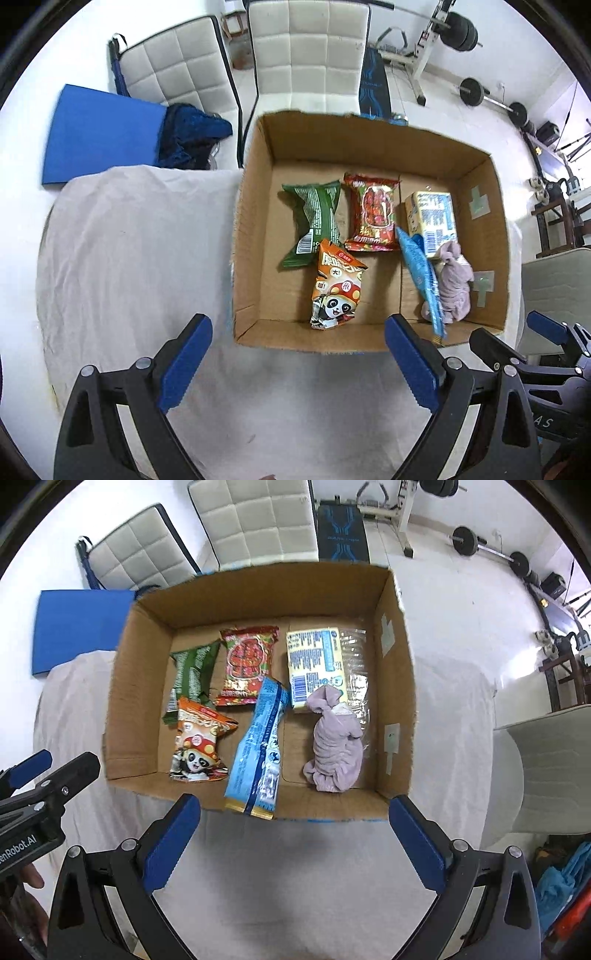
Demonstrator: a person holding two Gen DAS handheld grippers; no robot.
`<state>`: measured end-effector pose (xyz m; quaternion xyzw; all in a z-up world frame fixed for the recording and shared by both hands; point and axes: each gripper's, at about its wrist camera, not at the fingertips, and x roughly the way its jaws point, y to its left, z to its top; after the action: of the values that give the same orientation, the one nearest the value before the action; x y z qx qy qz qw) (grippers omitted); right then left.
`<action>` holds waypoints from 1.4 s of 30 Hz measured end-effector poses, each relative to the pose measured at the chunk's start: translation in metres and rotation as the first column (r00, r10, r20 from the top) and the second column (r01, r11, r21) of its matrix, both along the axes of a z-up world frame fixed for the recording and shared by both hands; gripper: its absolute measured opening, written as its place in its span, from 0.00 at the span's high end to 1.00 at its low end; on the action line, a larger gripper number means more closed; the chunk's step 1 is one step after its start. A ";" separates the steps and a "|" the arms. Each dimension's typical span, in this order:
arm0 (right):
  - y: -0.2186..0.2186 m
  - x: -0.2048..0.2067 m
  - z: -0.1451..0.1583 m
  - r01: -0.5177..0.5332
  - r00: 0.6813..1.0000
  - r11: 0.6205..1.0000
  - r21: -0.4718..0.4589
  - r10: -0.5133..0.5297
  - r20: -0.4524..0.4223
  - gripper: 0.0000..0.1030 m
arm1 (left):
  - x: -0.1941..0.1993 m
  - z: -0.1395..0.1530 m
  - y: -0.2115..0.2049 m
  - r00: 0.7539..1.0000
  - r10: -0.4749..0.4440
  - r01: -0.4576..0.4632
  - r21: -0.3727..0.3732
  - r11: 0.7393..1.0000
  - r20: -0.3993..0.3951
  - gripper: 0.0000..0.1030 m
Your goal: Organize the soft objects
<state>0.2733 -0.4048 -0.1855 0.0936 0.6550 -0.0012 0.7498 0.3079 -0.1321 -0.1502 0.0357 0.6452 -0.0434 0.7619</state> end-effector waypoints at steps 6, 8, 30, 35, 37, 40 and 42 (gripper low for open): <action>-0.002 -0.035 0.036 0.003 0.998 1.000 0.024 -0.005 0.067 0.00 | -0.032 0.040 -0.002 0.996 -0.013 0.013 -0.004 1.000 0.084 0.07; -0.003 -0.049 0.051 0.010 0.996 1.000 0.021 -0.012 0.093 0.00 | -0.045 0.053 -0.002 0.993 -0.017 0.017 0.001 1.000 0.115 0.07; -0.012 -0.211 0.212 0.038 0.939 0.999 -0.013 -0.031 0.343 0.00 | -0.181 0.173 0.003 0.951 -0.018 0.024 -0.016 1.000 0.310 0.07; -0.006 -0.242 0.228 0.025 0.938 1.000 -0.004 -0.022 0.345 0.00 | -0.199 0.183 0.007 0.953 -0.010 0.025 -0.043 0.999 0.304 0.07; -0.004 -0.251 0.232 0.020 0.940 1.000 0.007 -0.021 0.340 0.00 | -0.205 0.187 0.008 0.949 -0.011 0.023 -0.034 0.999 0.315 0.07; -0.005 -0.261 0.237 0.038 0.936 0.999 -0.021 -0.028 0.351 0.00 | -0.212 0.191 0.008 0.938 -0.013 0.013 0.001 1.000 0.348 0.07; -0.007 -0.265 0.240 0.054 0.933 0.998 -0.033 -0.039 0.358 0.00 | -0.214 0.193 0.010 0.933 -0.012 0.013 0.000 1.000 0.360 0.00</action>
<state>0.0085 -0.4115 0.0545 0.0920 0.5055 -0.0156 0.8578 0.0938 -0.1219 0.0432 0.0463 0.4944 -0.0416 0.8670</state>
